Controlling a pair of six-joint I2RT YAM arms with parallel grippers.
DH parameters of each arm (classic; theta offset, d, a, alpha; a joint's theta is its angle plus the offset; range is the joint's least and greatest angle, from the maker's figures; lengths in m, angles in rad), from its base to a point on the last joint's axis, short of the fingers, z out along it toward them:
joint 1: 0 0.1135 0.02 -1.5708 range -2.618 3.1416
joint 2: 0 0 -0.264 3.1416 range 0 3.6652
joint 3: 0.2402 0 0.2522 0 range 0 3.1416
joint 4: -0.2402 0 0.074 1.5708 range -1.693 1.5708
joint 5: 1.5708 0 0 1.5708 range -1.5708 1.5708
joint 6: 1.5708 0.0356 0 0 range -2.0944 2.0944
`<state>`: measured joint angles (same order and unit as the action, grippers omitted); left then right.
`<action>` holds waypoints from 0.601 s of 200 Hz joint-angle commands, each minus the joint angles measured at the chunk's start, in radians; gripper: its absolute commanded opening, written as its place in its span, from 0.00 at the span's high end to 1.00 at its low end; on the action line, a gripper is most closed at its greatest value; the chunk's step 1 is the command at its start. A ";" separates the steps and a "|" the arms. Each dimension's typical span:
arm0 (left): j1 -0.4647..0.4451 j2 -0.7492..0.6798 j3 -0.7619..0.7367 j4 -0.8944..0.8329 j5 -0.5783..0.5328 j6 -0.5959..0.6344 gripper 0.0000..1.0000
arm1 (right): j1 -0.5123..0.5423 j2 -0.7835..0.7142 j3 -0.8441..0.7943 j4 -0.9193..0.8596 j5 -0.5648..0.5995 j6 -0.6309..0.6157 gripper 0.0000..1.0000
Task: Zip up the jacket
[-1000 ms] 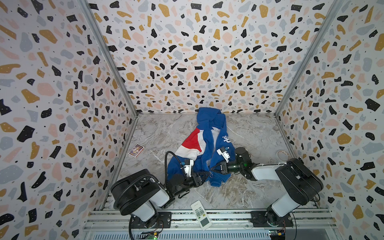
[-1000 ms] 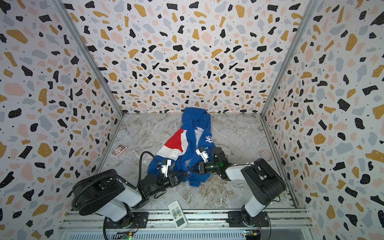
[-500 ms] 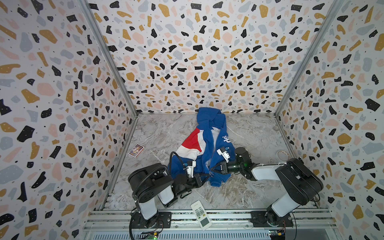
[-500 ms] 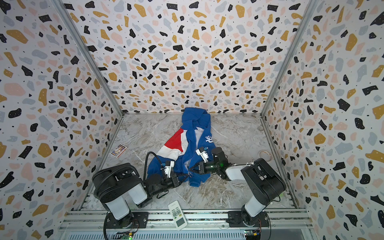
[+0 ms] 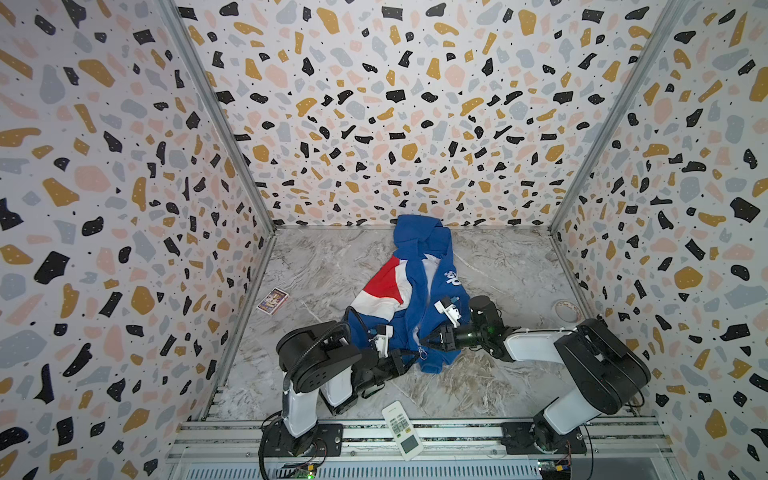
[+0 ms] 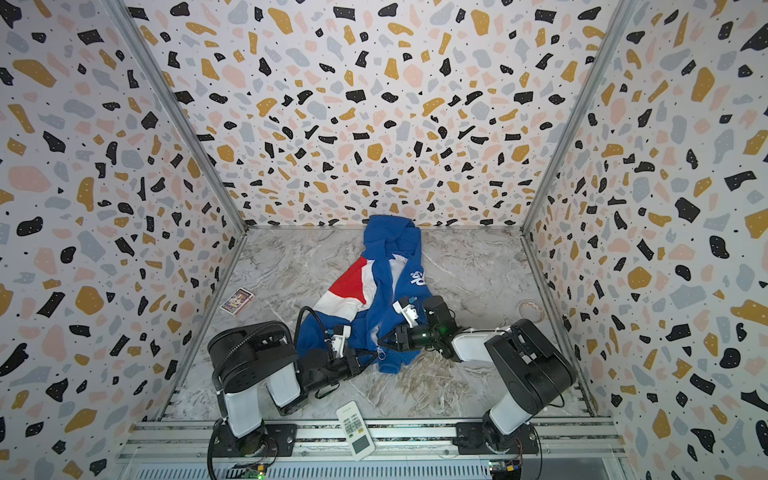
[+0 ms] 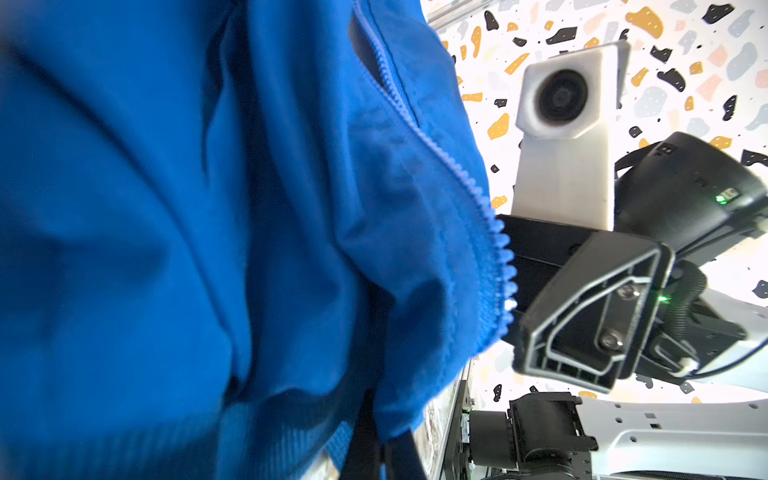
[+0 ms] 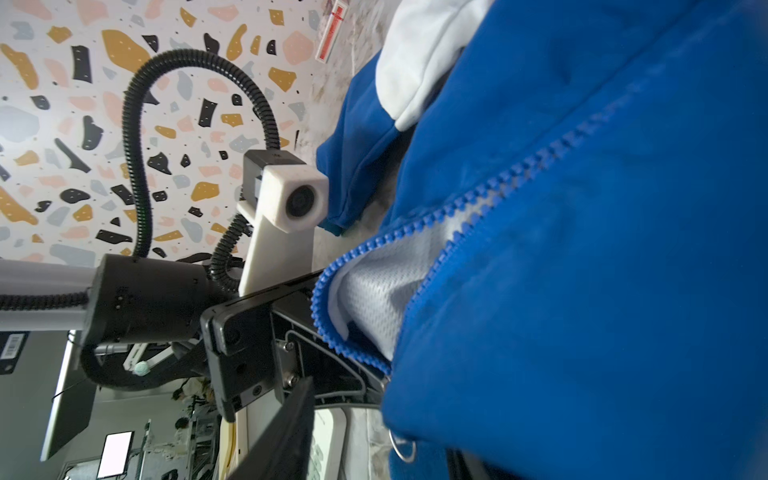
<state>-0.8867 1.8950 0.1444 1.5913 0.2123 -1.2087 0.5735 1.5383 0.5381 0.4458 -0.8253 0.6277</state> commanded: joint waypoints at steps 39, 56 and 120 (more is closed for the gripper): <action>-0.006 0.030 0.000 0.253 0.050 0.009 1.00 | 0.045 -0.335 0.012 -0.272 0.351 -0.259 0.33; -0.006 0.033 0.000 0.253 0.059 0.009 1.00 | 0.161 -0.437 0.007 -0.316 0.508 -0.425 0.34; -0.006 0.042 0.012 0.253 0.089 0.001 1.00 | 0.607 -0.594 -0.125 -0.250 1.076 -1.095 0.23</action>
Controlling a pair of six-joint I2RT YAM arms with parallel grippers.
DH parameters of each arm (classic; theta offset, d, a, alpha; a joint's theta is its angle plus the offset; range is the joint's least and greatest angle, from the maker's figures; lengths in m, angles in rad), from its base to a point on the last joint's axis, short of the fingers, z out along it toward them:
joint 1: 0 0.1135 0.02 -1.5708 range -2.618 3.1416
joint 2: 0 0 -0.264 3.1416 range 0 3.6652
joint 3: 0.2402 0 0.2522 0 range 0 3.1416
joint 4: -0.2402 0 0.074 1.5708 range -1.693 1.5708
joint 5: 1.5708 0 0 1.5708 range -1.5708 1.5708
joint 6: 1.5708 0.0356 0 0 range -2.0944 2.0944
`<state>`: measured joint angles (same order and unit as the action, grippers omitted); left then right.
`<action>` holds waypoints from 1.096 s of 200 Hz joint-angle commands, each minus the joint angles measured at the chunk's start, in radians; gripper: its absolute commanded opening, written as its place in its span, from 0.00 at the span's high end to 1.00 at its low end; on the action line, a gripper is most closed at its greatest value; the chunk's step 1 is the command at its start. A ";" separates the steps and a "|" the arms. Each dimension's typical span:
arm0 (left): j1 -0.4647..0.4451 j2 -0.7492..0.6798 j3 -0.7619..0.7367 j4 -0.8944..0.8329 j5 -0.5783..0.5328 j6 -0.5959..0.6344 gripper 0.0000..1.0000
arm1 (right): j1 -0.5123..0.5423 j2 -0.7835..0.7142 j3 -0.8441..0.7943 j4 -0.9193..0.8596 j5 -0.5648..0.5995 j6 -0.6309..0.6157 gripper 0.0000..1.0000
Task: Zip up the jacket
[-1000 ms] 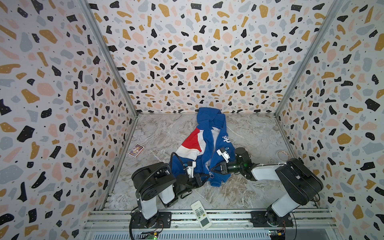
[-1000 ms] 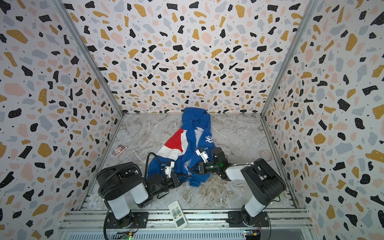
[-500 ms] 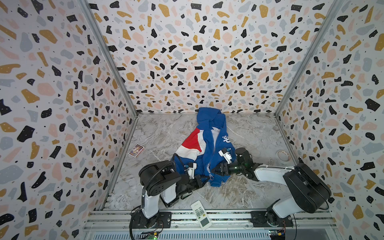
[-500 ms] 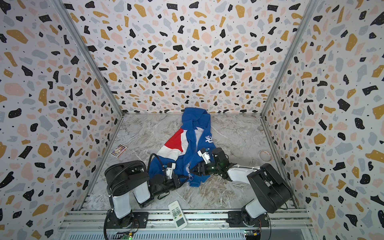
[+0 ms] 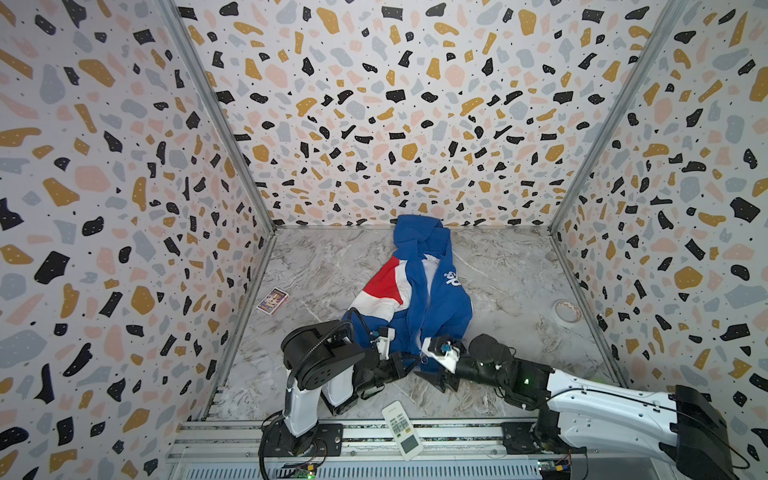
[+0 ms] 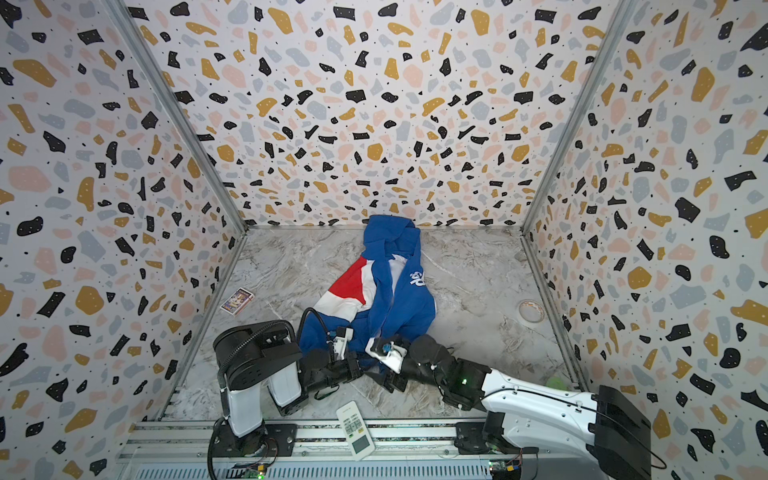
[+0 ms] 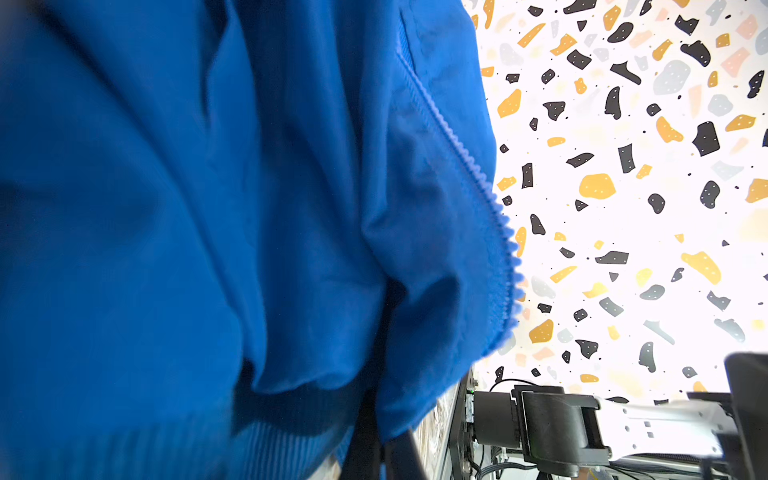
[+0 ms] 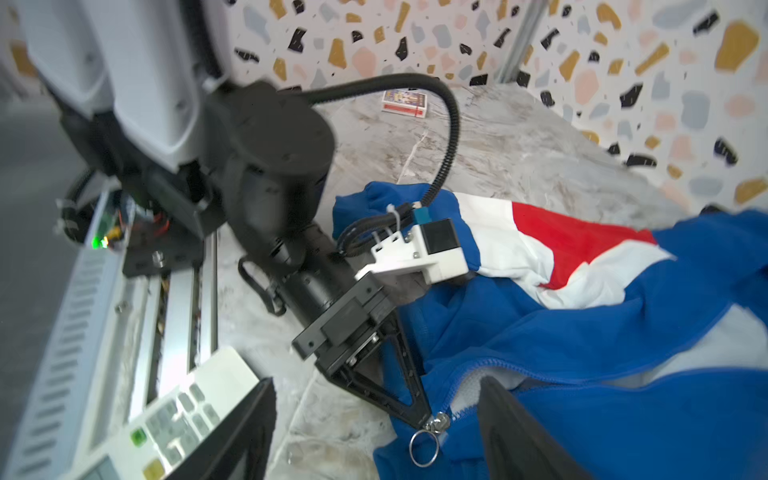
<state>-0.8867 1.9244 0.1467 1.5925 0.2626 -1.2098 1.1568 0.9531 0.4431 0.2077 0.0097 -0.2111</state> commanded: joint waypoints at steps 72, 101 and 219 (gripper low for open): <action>-0.005 -0.025 0.007 0.252 0.058 -0.012 1.00 | 0.057 0.123 -0.110 0.137 0.327 -0.398 0.27; -0.006 -0.041 0.007 0.253 0.064 -0.020 1.00 | 0.057 0.172 -0.121 0.209 0.325 -0.408 0.29; -0.006 -0.079 0.011 0.252 0.076 -0.038 1.00 | -0.029 0.183 -0.160 0.277 0.218 -0.330 0.39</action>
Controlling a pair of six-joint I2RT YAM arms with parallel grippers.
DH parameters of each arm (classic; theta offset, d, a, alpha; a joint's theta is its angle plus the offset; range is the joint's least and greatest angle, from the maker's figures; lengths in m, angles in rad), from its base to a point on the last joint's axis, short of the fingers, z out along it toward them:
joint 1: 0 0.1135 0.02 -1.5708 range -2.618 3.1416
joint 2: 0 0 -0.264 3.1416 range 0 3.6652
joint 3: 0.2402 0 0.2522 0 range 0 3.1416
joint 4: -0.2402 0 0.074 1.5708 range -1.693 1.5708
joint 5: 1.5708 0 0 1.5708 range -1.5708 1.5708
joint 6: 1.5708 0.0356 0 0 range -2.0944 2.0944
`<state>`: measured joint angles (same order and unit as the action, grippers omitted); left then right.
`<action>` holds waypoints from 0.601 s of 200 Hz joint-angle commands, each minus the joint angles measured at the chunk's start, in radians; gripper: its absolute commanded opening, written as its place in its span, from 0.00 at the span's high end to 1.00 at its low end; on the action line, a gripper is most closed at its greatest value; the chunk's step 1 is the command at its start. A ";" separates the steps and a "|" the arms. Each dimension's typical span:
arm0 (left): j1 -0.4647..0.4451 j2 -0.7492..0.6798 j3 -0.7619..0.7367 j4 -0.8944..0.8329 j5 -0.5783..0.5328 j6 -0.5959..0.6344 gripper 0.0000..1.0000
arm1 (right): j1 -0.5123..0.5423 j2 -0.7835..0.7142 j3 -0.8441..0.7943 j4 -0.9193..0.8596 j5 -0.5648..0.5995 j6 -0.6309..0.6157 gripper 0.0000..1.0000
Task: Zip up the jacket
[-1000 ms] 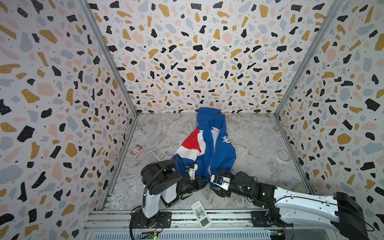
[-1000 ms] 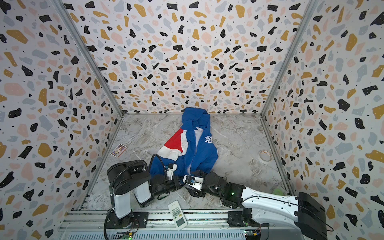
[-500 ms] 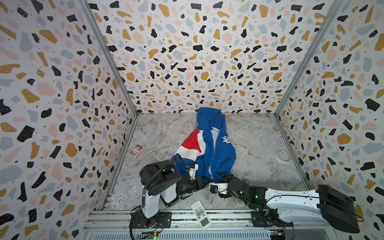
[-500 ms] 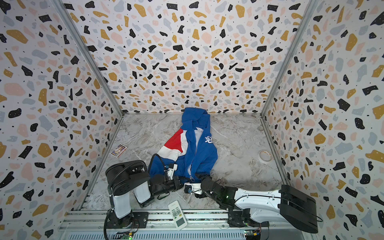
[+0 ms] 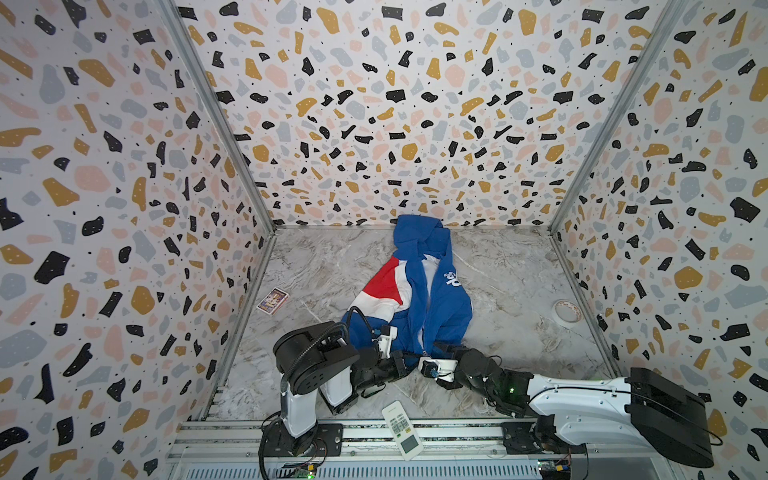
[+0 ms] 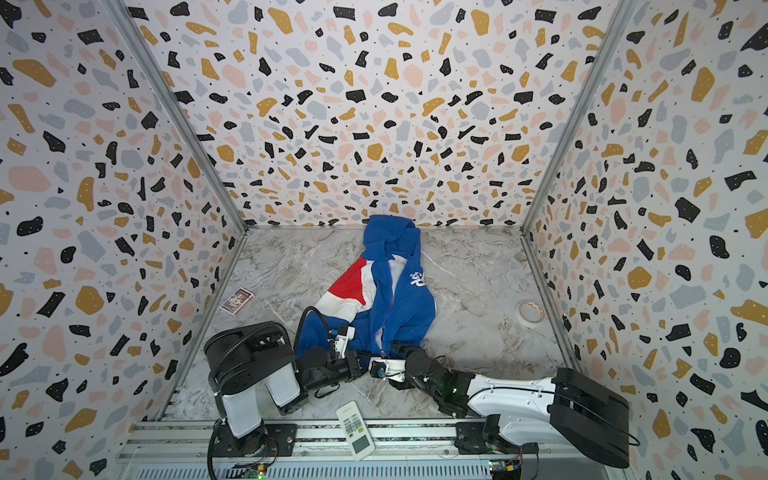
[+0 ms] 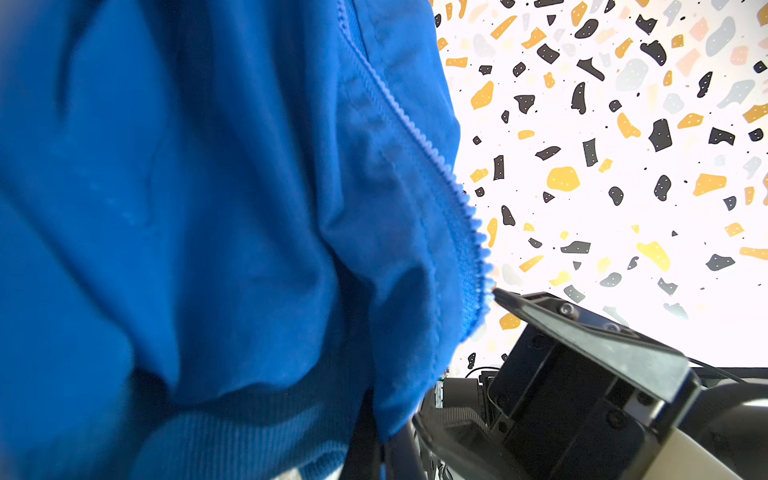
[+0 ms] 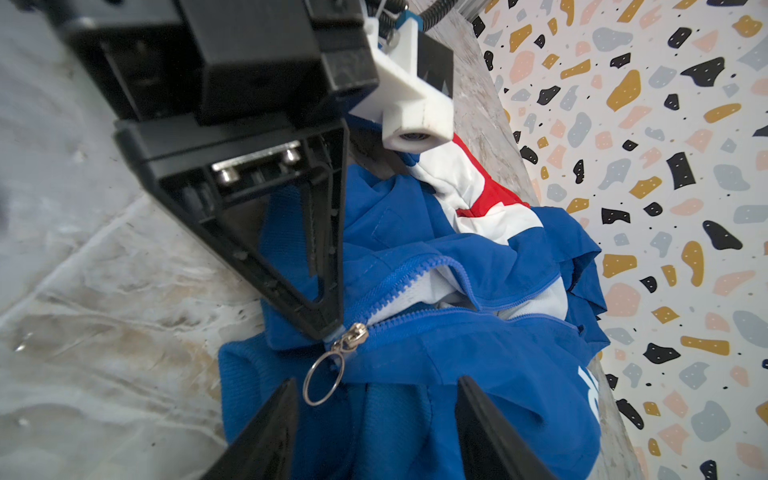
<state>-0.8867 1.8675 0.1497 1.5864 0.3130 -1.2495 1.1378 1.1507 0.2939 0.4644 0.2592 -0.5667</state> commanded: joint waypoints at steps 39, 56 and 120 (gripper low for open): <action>-0.006 -0.032 0.016 0.245 0.026 -0.001 1.00 | -0.012 -0.001 -0.017 0.028 -0.057 0.010 0.38; -0.006 -0.031 0.019 0.245 0.028 0.000 1.00 | -0.013 0.013 -0.015 0.028 -0.060 0.002 0.38; -0.005 -0.040 0.011 0.244 0.029 0.000 1.00 | -0.030 0.072 0.004 0.043 -0.055 -0.026 0.44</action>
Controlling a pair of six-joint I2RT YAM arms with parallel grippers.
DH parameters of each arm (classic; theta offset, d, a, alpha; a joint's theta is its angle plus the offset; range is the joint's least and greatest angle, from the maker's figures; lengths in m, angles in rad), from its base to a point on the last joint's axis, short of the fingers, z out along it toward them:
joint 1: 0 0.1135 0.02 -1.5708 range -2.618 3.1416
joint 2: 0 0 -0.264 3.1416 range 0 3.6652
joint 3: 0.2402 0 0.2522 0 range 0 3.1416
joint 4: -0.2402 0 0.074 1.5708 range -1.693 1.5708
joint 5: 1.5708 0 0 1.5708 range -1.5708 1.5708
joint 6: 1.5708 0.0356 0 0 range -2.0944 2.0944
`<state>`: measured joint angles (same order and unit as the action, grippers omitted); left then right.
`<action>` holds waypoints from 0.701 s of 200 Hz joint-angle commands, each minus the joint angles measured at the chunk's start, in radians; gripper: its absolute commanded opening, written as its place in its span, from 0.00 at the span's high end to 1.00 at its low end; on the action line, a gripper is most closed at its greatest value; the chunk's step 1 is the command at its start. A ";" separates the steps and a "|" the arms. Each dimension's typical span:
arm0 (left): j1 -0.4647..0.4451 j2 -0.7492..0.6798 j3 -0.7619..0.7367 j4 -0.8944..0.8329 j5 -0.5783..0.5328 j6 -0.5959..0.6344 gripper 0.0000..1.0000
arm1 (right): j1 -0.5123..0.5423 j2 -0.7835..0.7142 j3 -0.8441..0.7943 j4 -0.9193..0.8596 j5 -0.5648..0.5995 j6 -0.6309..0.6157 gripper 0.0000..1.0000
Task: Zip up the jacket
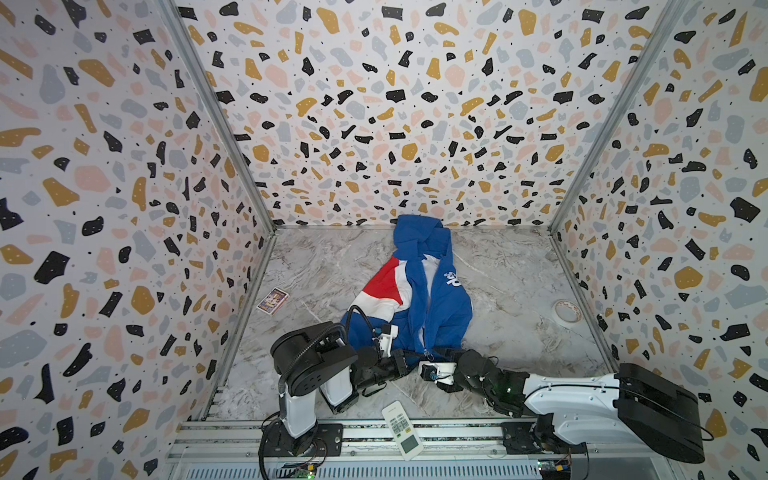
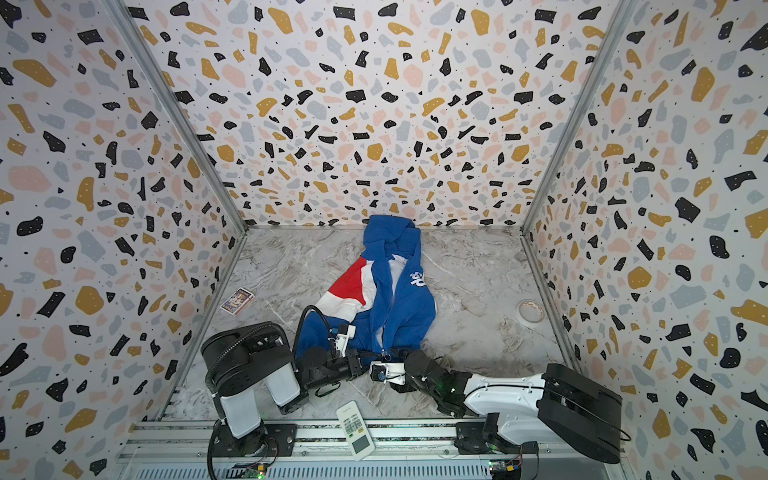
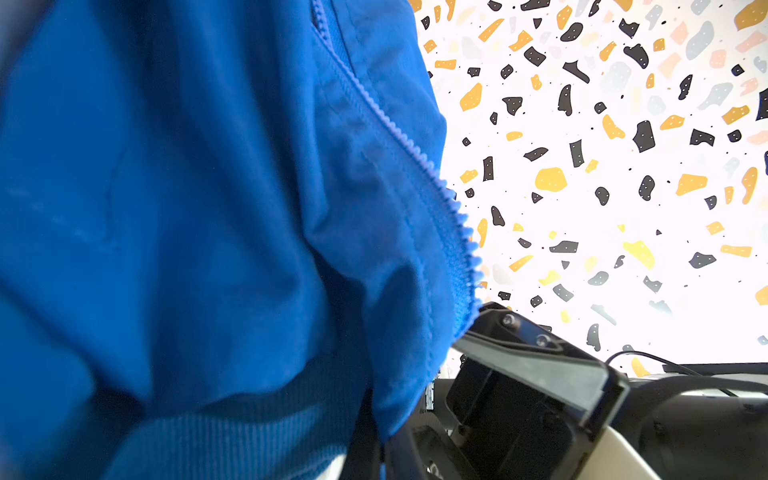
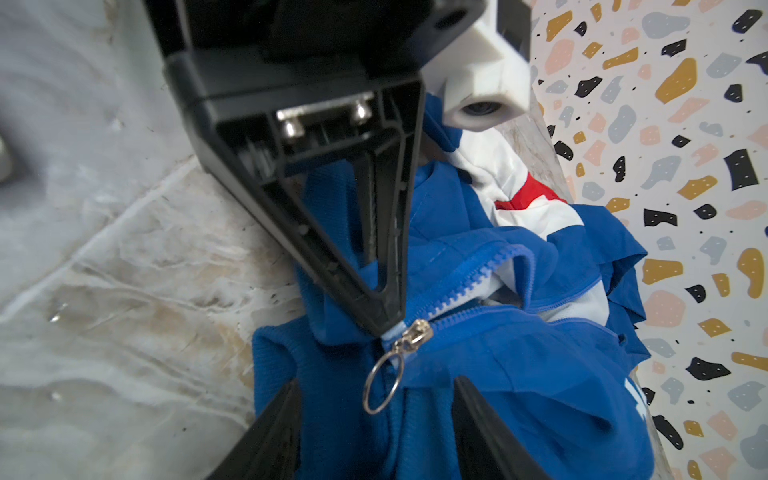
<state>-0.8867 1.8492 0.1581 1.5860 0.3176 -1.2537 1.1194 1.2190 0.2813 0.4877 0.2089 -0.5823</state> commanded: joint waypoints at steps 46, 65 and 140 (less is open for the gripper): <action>-0.006 -0.021 0.000 0.241 0.025 0.009 1.00 | -0.023 0.000 0.015 0.031 -0.007 -0.013 0.49; -0.005 -0.018 0.000 0.239 0.025 0.010 1.00 | -0.026 0.007 0.016 0.044 -0.011 -0.013 0.51; -0.006 -0.013 -0.006 0.242 0.020 0.011 1.00 | -0.030 0.026 0.032 0.040 -0.035 -0.031 0.57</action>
<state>-0.8867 1.8435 0.1577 1.5860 0.3237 -1.2537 1.0939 1.2518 0.2817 0.5255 0.1913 -0.6090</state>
